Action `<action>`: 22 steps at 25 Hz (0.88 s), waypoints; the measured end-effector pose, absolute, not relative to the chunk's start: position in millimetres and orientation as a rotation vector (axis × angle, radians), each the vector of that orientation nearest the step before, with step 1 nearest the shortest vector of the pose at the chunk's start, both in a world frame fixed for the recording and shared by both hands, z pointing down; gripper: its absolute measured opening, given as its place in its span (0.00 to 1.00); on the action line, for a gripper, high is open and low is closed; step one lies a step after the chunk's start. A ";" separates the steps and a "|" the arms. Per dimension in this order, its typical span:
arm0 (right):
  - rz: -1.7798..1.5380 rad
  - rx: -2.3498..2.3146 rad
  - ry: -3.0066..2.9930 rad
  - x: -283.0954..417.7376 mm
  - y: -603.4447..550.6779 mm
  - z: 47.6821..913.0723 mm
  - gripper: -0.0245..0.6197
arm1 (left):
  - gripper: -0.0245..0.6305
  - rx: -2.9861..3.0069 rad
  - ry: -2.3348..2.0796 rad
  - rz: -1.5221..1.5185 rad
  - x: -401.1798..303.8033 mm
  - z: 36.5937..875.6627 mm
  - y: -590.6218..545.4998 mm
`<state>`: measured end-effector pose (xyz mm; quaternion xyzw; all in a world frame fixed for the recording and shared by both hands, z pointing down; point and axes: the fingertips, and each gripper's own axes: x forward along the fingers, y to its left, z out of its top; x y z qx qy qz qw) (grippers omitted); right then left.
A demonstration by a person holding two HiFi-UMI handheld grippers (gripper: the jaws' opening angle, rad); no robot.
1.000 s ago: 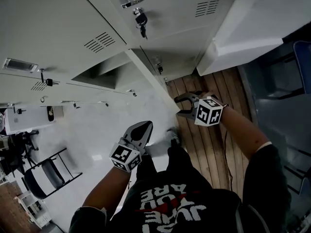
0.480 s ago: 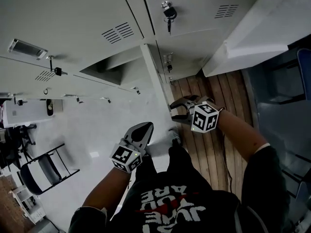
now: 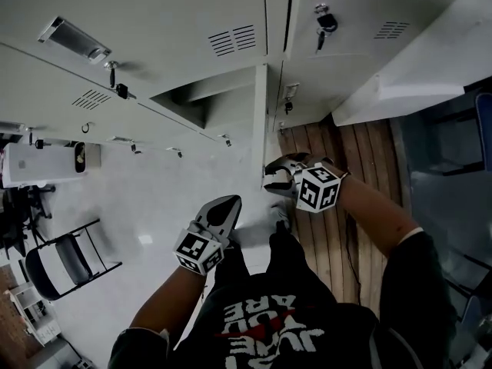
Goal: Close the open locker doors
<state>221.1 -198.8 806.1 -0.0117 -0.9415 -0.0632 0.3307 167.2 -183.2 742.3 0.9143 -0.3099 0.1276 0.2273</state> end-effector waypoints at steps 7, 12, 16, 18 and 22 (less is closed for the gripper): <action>-0.180 -0.002 -2.449 188.9 -214.3 805.6 0.20 | 0.05 2.512 -0.886 0.333 133.1 741.1 -185.2; -0.170 0.057 -2.456 165.7 -229.9 805.3 0.14 | 0.05 2.498 -0.922 0.319 104.1 740.8 -191.6; -0.154 0.110 -2.462 145.5 -243.5 805.1 0.13 | 0.05 2.489 -0.944 0.304 82.8 740.8 -196.9; -0.139 0.144 -2.468 135.8 -251.1 804.8 0.13 | 0.05 2.486 -0.950 0.299 73.0 741.0 -198.4; -0.105 0.226 -2.479 118.1 -268.1 805.2 0.12 | 0.05 2.465 -0.977 0.278 51.5 741.6 -203.9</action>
